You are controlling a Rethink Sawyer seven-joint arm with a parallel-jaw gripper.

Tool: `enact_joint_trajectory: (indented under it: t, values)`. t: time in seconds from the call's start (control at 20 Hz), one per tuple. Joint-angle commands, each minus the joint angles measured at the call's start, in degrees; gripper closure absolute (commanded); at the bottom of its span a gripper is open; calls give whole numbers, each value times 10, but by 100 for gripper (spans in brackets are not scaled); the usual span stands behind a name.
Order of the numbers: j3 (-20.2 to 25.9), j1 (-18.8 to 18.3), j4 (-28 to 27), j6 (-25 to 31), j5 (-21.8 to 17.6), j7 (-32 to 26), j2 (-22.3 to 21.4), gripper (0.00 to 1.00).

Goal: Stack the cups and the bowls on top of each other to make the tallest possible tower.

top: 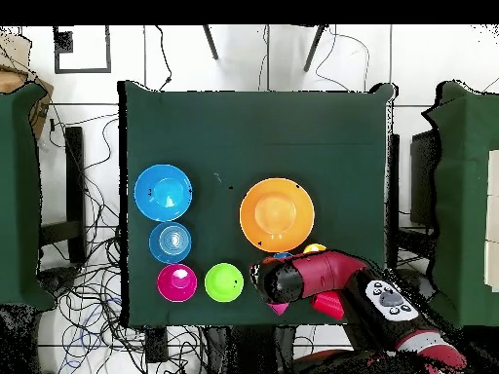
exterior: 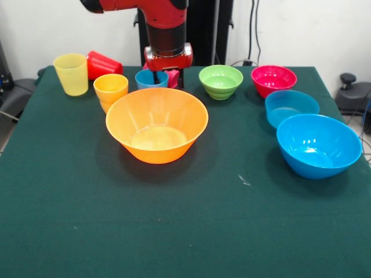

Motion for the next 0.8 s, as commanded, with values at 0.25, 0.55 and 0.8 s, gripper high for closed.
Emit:
enact_joint_trajectory:
  t: [0.25, 0.55, 0.8]
  values:
    - [34, 4, -39, -27, -35, -22, 8, 100]
    - [33, 2, -36, -26, -35, -22, 7, 100]
    - [34, 0, -32, -30, -36, -22, 3, 100]
